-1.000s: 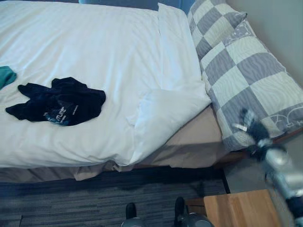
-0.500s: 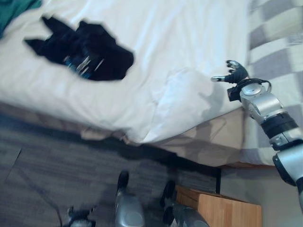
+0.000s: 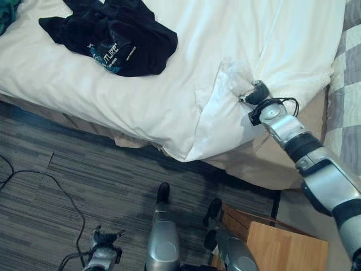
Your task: Tidy up the quilt and then pick up the clothes from the bed and put them into the laundry hamper.
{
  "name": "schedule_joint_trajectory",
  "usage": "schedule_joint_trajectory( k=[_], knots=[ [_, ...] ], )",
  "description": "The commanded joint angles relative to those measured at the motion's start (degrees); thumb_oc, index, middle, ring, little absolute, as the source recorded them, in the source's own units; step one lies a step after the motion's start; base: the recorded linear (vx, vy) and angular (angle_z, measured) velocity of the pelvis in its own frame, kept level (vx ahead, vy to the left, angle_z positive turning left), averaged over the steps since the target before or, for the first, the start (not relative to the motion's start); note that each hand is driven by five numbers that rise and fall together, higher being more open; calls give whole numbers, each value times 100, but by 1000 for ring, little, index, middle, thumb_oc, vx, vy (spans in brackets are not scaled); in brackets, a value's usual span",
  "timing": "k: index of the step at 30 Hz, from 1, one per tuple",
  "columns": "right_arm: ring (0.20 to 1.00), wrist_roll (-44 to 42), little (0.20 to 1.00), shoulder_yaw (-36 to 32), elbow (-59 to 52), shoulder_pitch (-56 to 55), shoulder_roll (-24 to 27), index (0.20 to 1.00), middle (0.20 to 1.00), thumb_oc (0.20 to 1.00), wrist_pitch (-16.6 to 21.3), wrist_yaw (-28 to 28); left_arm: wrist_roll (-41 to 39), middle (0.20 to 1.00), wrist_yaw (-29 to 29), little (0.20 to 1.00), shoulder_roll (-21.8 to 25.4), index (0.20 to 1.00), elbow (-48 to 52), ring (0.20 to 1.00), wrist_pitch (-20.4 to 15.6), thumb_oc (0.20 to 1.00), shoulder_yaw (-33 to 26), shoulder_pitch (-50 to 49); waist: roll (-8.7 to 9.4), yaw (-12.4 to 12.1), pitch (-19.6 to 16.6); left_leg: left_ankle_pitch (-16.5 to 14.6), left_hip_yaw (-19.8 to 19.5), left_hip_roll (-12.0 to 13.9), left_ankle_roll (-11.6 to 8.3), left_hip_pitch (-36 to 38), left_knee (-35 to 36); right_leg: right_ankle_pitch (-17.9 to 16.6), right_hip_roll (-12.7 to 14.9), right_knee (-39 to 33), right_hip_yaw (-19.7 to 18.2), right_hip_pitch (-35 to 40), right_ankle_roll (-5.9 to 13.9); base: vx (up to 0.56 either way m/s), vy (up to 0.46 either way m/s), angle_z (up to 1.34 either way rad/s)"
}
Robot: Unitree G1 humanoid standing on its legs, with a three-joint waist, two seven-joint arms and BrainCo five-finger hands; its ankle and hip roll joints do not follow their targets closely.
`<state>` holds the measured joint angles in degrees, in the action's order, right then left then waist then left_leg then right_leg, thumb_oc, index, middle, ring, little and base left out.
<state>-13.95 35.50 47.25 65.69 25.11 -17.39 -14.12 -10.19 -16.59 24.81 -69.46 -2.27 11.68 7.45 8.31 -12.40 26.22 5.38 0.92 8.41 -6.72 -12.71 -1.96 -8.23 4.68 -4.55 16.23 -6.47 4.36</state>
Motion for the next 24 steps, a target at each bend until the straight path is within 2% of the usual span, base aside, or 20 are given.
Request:
schedule_joint_trajectory(
  k=[1, 4, 6, 10, 11, 16, 18, 21, 24],
  knots=[
    [200, -186, 200, 298, 250, 20, -272, 200, 200, 200, 174, -164, -1, 1000, -25, 1000, 99, 1000, -70, 1000, -40, 1000, 333, -93, -175, -39, -71, -56, 109, 91, 35, -93, 383, 574, 569, 258, -336, 104, 590, -21, -24, 3],
    [200, -510, 200, 85, -74, -227, -138, 200, 200, 200, 386, -404, 41, 1000, -102, 1000, 101, 1000, -38, 1000, -36, 1000, 324, -193, -137, 77, -120, -70, 203, 116, 38, 13, 406, 558, 558, 266, -407, 131, 605, -19, -53, 1],
    [200, -582, 200, -113, -544, -542, 27, 200, 200, 200, 372, -356, 65, 1000, -158, 1000, 80, 1000, -45, 1000, 32, 1000, 230, -256, -88, 215, -177, -77, 278, 148, 40, 99, 435, 545, 537, 269, -506, 138, 610, -8, -65, -5],
    [200, -769, 200, -624, -1707, -1671, 428, 200, 200, 200, 422, -495, -59, 1000, -227, 1000, -18, 1000, -58, 1000, 211, 1000, -31, -465, -36, 602, -295, -71, 494, 246, 39, 298, 503, 519, 492, 289, -769, 128, 597, -9, -66, -20],
    [200, -687, 200, -882, -2227, -2318, 540, 200, 200, 200, 453, -493, -143, 1000, -243, 1000, -110, 1000, -72, 1000, 302, 1000, -176, -544, -57, 810, -341, -65, 605, 295, 25, 388, 514, 509, 487, 297, -881, 119, 592, -5, -36, -27],
    [200, -696, 200, -1344, -2947, -3787, 605, 200, 200, 200, 614, -523, -88, 1000, -230, 1000, -299, 1000, -107, 1000, 369, 1000, -313, -618, -213, 1205, -380, -98, 773, 319, 16, 505, 454, 499, 517, 322, -1100, 71, 577, -16, 16, -33],
    [1000, -663, 1000, -1486, -2849, -4414, 570, 1000, 1000, 1000, 798, -474, -126, 1000, -217, 1000, -422, 1000, -69, 1000, 326, 1000, -250, -614, -339, 1337, -366, -122, 822, 297, 22, 544, 401, 508, 545, 343, -1166, 48, 563, -37, 31, -29],
    [1000, -675, 1000, -1609, -2352, -5075, 327, 1000, 1000, 1000, 918, -597, -140, 1000, -191, 1000, -590, 1000, 8, 1000, 266, 1000, -110, -536, -521, 1489, -358, -161, 884, 259, 21, 578, 298, 527, 602, 365, -1227, 35, 536, -23, 43, -23],
    [1000, -872, 1000, -1705, -1779, -5367, 131, 1000, 1000, 1000, 1073, -647, -213, 1000, -191, 1000, -637, 1000, 75, 1000, 315, 1000, 12, -448, -591, 1574, -358, -192, 910, 233, 21, 610, 272, 542, 622, 369, -1245, 37, 521, -26, 20, -13]
  ],
)
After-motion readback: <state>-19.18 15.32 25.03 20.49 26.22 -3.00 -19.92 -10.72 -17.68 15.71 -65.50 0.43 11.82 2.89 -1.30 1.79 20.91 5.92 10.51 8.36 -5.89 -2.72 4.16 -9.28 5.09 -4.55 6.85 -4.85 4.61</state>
